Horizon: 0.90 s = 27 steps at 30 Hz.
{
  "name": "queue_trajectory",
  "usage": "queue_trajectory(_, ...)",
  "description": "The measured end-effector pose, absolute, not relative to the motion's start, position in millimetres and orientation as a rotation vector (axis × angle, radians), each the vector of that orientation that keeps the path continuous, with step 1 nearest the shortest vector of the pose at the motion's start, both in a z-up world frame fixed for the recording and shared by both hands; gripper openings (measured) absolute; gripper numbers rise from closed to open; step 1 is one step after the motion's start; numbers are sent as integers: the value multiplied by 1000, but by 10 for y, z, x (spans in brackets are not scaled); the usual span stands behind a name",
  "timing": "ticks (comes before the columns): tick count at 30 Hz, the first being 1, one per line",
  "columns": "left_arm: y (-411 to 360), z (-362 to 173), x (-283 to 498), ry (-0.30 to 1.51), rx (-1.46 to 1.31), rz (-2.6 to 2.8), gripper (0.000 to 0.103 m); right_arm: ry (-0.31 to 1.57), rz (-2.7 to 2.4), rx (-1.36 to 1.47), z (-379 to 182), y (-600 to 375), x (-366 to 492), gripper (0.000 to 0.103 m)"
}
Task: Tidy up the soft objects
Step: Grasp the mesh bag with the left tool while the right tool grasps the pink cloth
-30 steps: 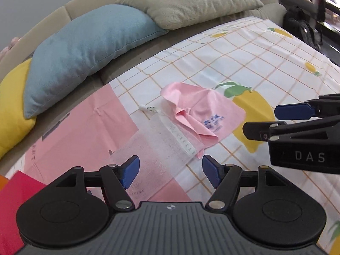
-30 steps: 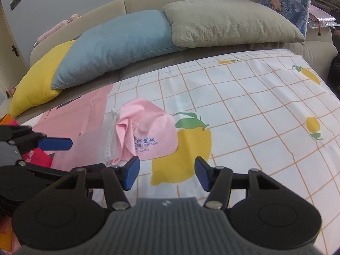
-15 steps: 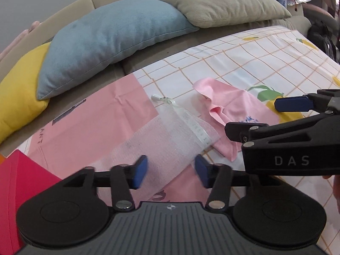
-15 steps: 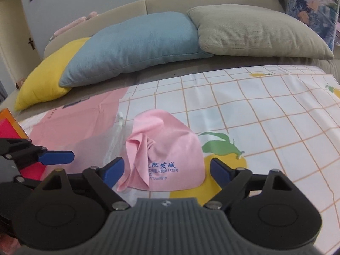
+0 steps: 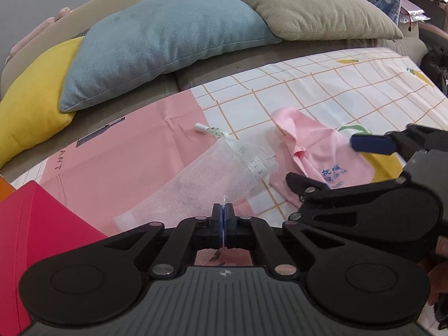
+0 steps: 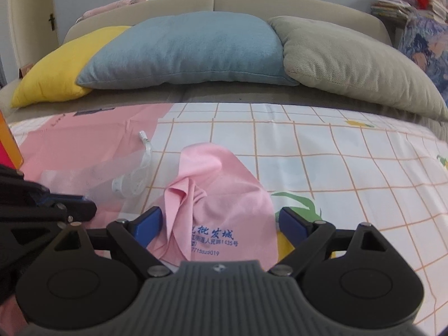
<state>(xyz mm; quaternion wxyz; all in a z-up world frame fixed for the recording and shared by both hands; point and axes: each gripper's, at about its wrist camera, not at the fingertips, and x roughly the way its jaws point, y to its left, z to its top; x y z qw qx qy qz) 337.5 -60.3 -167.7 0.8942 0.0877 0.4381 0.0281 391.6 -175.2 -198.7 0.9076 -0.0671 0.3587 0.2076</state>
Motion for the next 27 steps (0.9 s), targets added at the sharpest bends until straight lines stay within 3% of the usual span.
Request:
queue_trajectory(2, -625, -1638, 3366, 902, 174, 51, 0, 729, 447, -144, -1973, -1738, 3895, 72)
queue_trajectory(4, -644, -1580, 3353, 890, 164, 39, 0, 724, 478, -154, -1953, -1708, 3877, 51)
queue_trajectory(5, -656, -1550, 3345, 887, 169, 41, 0, 723, 488, -160, -1947, -1686, 3863, 47)
queue_trajectory(7, -650, -1490, 3325, 883, 161, 37, 0, 723, 504, -160, -1935, -1674, 3850, 26)
queue_trajectory(10, -648, -1388, 3281, 877, 160, 38, 0, 728, 523, -175, -1921, -1639, 3828, 5)
queue_trajectory(13, -649, -1270, 3207, 866, 158, 30, 0, 741, 510, -175, -1888, -1648, 3821, 1)
queue_trajectory(27, -736, -715, 2714, 859, 77, -55, 0, 843, 460, -120, -1205, -1949, 3420, 1)
